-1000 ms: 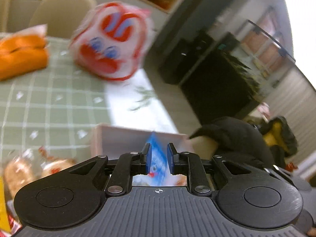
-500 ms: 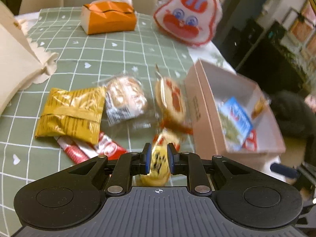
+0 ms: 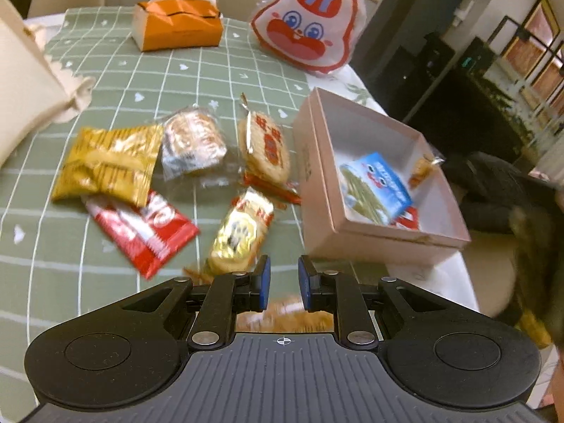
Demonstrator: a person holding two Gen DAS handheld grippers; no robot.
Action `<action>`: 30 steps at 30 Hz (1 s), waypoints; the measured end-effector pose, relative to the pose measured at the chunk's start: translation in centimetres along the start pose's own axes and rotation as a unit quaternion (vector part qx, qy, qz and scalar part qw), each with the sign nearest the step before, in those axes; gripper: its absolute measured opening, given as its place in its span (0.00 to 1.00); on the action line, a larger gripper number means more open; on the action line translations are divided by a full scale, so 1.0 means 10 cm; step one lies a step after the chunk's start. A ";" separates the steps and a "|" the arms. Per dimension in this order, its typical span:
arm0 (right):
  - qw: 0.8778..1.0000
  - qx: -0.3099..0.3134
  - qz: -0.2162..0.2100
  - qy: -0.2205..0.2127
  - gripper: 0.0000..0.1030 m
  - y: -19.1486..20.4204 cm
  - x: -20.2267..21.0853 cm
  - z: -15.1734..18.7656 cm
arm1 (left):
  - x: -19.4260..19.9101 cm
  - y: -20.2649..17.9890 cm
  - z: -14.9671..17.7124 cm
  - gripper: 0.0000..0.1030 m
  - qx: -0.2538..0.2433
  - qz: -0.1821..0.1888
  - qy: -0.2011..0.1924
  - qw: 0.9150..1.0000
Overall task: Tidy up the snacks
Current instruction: 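Lower both held snacks into the pink box and open both tools, then grasp the rice cracker packet with the left tool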
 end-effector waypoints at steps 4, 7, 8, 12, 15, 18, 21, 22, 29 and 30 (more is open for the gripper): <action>0.994 -0.098 -0.002 0.045 0.49 -0.44 -0.59 -0.19 | 0.14 0.20 0.11 0.20 0.026 -0.004 -0.001 1.000; 0.984 -0.159 -0.046 0.073 0.41 -0.38 -0.81 -0.18 | 0.16 0.39 0.13 0.20 0.043 -0.017 -0.001 0.999; 0.984 -0.153 -0.069 0.059 0.41 -0.28 -0.77 -0.23 | 0.15 0.45 0.14 0.20 0.049 -0.022 -0.001 0.999; 0.972 -0.140 -0.180 0.057 0.41 0.16 -0.59 -0.26 | 0.08 0.57 0.14 0.20 0.062 -0.036 0.006 0.997; 0.984 -0.084 -0.148 0.050 0.41 0.25 -0.53 -0.20 | 0.07 0.52 0.13 0.20 0.058 -0.032 0.005 0.998; 0.991 -0.041 -0.116 0.058 0.41 0.31 -0.46 -0.05 | 0.05 0.45 0.11 0.20 0.041 -0.033 0.004 0.999; 0.988 0.008 -0.142 0.059 0.46 0.53 -0.22 0.15 | -0.01 0.36 0.01 0.20 0.008 -0.043 -0.007 0.999; 0.986 0.025 -0.152 0.056 0.49 0.64 -0.12 0.22 | -0.04 0.33 -0.05 0.20 -0.003 -0.045 -0.011 0.999; 0.974 0.097 -0.195 0.062 0.59 1.28 0.33 0.65 | -0.41 0.09 -0.32 0.21 -0.086 -0.090 0.006 0.992; 0.974 0.097 -0.194 0.066 0.59 1.31 0.36 0.71 | -0.45 0.05 -0.30 0.21 -0.094 -0.089 0.014 0.991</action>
Point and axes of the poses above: each gripper's, at about its wrist camera, not at the fingertips, and x roughly against the way its jaws point, y to its left, z to its underside, the point moved 10 cm from there along -x, roughly the way its jaws point, and after that the axes turned 7 degrees about -z, right-handed, at the moved point
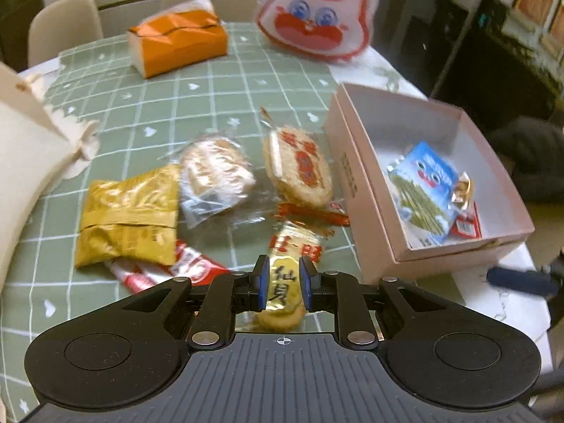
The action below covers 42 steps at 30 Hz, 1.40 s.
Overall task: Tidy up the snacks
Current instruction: 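Grasp the rice cracker packet with the left tool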
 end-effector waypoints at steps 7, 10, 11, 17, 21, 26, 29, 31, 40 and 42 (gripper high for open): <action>0.999 -0.019 -0.006 0.036 0.60 0.07 0.00 0.30 | -0.04 -0.26 0.09 0.43 -0.063 0.007 0.016 0.998; 0.998 -0.031 -0.001 0.046 0.61 0.03 0.00 0.43 | -0.04 -0.26 0.09 0.43 -0.063 -0.003 0.016 0.998; 0.998 -0.037 0.000 0.049 0.61 0.02 0.00 0.47 | -0.05 -0.25 0.08 0.42 -0.064 -0.010 0.015 0.998; 0.997 -0.053 0.009 0.062 0.62 -0.08 0.02 0.66 | -0.19 -0.07 0.05 0.47 -0.042 -0.040 0.030 0.998; 0.996 -0.060 0.010 0.067 0.63 -0.11 0.04 0.74 | -0.28 -0.03 0.08 0.48 -0.025 -0.023 0.051 0.998; 0.995 -0.060 0.003 0.075 0.63 -0.11 0.01 0.75 | -0.23 -0.04 0.14 0.40 -0.019 -0.001 0.056 0.998; 0.996 -0.050 -0.001 0.075 0.63 -0.06 -0.01 0.71 | -0.07 0.05 0.25 0.39 -0.006 0.005 0.049 0.999; 0.996 -0.042 -0.005 0.073 0.64 -0.02 -0.03 0.67 | 0.10 0.22 0.36 0.38 0.018 0.005 0.043 0.999; 0.997 -0.008 -0.064 0.048 0.65 0.30 -0.26 0.21 | 0.76 1.21 1.05 0.38 0.169 -0.033 0.030 0.985; 0.996 0.013 -0.083 0.041 0.68 0.45 -0.38 0.02 | 0.82 1.37 1.18 0.38 0.197 -0.050 0.030 0.979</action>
Point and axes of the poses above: each gripper's, at about its wrist camera, not at the fingertips, and x roughly against the way its jaws point, y to its left, z to its underside, the point moved 10 cm from there along -x, roughly the way its jaws point, and after that the axes turned 7 degrees about -z, right-handed, at the moved point
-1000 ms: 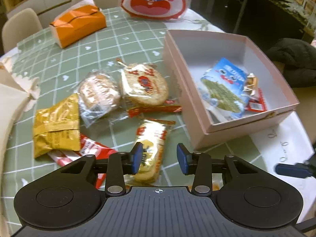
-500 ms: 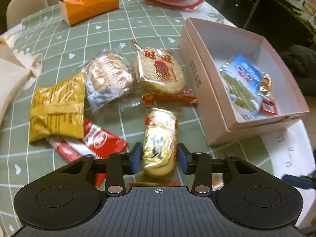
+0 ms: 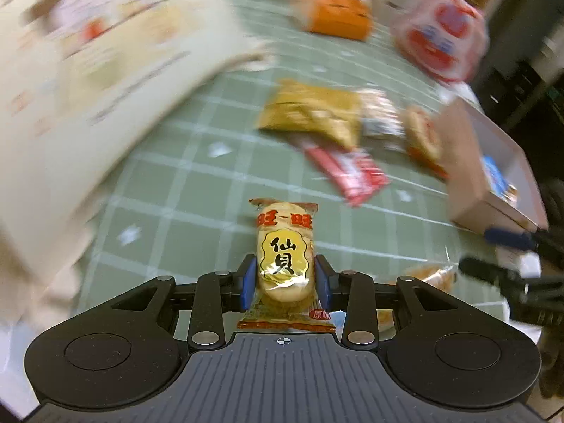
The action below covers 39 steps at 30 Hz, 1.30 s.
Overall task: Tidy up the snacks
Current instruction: 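Grasp the rice cracker packet with the left tool, then grasp the red sausage sticks with the right tool while the left tool holds the rice cracker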
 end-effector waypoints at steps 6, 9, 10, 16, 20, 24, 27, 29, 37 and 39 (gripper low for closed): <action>0.999 0.036 -0.010 0.022 0.72 0.33 -0.75 -0.53 | 0.05 0.29 0.09 0.38 0.047 0.018 0.000 0.999; 0.999 0.007 -0.015 0.044 0.72 0.37 -1.16 -0.72 | 0.05 0.38 0.07 0.38 0.064 0.024 -0.003 0.998; 0.999 0.002 -0.012 0.048 0.72 0.38 -1.26 -0.77 | 0.03 0.40 0.07 0.38 0.069 0.026 -0.002 0.997; 0.996 0.032 -0.001 0.080 0.54 0.51 -1.34 -0.70 | -0.03 0.33 0.07 0.38 0.075 0.046 0.004 0.996; 0.996 0.015 -0.008 0.092 0.53 0.47 -1.04 -0.42 | -0.04 0.16 0.09 0.38 0.062 0.054 0.008 0.997; 0.995 -0.018 0.002 0.095 0.53 0.24 -0.60 0.00 | -0.06 -0.02 0.11 0.38 0.052 0.064 0.017 0.996; 0.994 -0.024 0.006 0.106 0.53 0.15 -0.29 0.32 | -0.09 -0.22 0.11 0.38 0.030 0.069 0.027 0.997; 0.993 -0.019 0.007 0.120 0.54 0.12 -0.14 0.50 | -0.11 -0.38 0.13 0.38 0.008 0.071 0.035 0.997; 0.995 0.016 0.026 0.093 0.67 0.17 0.23 0.59 | -0.21 -0.98 0.27 0.39 -0.100 0.056 0.051 0.992; 0.996 0.005 0.033 0.084 0.67 0.11 0.16 0.53 | -0.24 -1.03 0.33 0.39 -0.124 0.034 0.051 0.990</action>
Point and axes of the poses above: each gripper's, at about its wrist camera, not at the fingertips, and x roughly against the way its jaws point, y to its left, z to its underside, the point moved 10 cm from there along -x, roughly the way its jaws point, and after that the axes turned 7 degrees about -z, right-handed, at the moved point
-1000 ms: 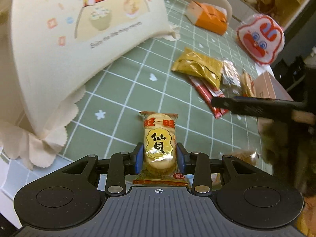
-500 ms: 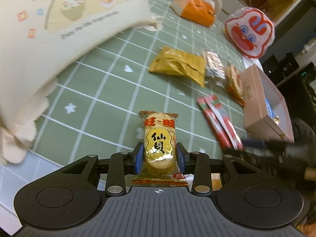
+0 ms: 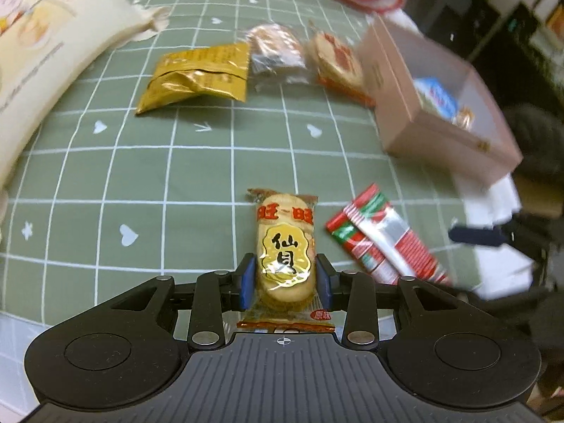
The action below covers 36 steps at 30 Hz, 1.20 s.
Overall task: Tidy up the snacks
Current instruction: 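Grasp the red sausage sticks with the right tool while the left tool holds the rice cracker, then carry both snacks into the pink box and open both tools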
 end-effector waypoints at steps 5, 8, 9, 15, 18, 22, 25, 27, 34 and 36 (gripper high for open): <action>0.999 -0.033 -0.018 0.000 0.68 0.01 -0.25 -0.09 | -0.04 -0.05 0.04 0.40 -0.012 -0.019 0.007 1.000; 1.000 -0.007 -0.009 0.002 0.61 0.11 -0.29 -0.11 | -0.04 -0.04 0.03 0.40 -0.015 -0.023 0.010 1.000; 1.000 0.000 -0.002 0.002 0.58 0.12 -0.29 -0.10 | -0.04 -0.04 0.03 0.40 -0.017 -0.024 0.011 1.000; 0.998 -0.049 0.038 -0.006 0.55 -0.23 -0.14 0.05 | -0.04 -0.04 0.03 0.40 -0.017 -0.028 0.011 0.999; 0.997 -0.063 0.039 -0.002 0.55 -0.35 -0.05 0.16 | -0.04 -0.04 0.03 0.40 -0.015 -0.032 0.010 0.999; 0.998 -0.043 0.039 0.005 0.58 -0.32 -0.05 0.23 | -0.04 -0.04 0.02 0.40 -0.015 -0.037 0.009 0.999; 0.998 -0.044 0.047 -0.005 0.64 -0.30 -0.09 0.18 | -0.04 -0.05 0.03 0.40 -0.023 -0.040 0.006 0.999; 0.998 -0.049 0.047 -0.012 0.65 -0.28 -0.13 0.14 | -0.04 -0.05 0.03 0.40 -0.027 -0.042 0.003 0.999; 0.998 -0.051 0.036 -0.016 0.50 -0.21 -0.02 0.14 | -0.02 -0.07 0.03 0.39 -0.012 -0.026 0.005 1.000; 0.997 -0.062 0.034 -0.026 0.50 -0.24 0.10 0.16 | 0.04 -0.14 0.02 0.38 -0.002 0.001 0.000 1.000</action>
Point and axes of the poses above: each gripper's, at about its wrist camera, not at the fingertips, and x roughly against the way its jaws point, y to its left, z to its underside, the point moved 10 cm from there along -x, roughly the way its jaws point, and after that the axes turned 7 degrees about -z, right-handed, at the moved point
